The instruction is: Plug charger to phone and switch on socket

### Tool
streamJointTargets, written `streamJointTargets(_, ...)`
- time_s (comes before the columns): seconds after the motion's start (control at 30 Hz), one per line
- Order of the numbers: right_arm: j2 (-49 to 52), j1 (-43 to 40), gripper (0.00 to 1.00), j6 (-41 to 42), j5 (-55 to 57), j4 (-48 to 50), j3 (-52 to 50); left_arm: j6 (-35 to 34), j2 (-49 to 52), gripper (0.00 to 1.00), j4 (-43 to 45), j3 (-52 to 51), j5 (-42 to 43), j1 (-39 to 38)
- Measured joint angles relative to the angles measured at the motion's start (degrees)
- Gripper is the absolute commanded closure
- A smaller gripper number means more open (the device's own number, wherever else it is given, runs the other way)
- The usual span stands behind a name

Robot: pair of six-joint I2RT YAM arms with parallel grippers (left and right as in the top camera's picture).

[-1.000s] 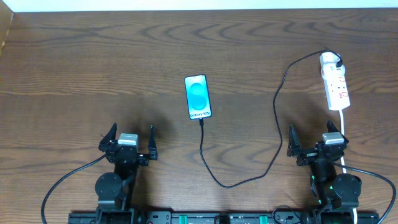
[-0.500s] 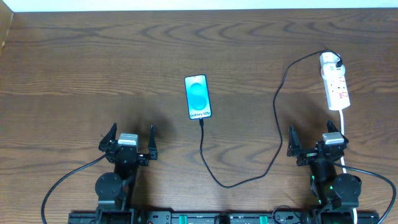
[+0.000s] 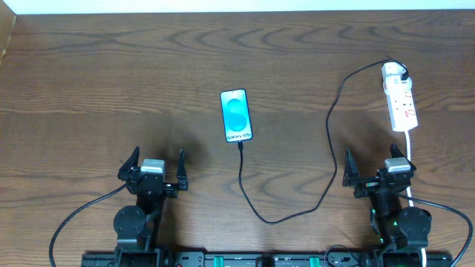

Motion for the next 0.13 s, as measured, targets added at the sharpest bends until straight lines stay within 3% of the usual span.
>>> streamJointTargets(0.13,0.00,0.00,0.01,0.00,-0.02,0.00,0.00,0.00,0.00,0.01,0.00,0.00,0.00,0.00)
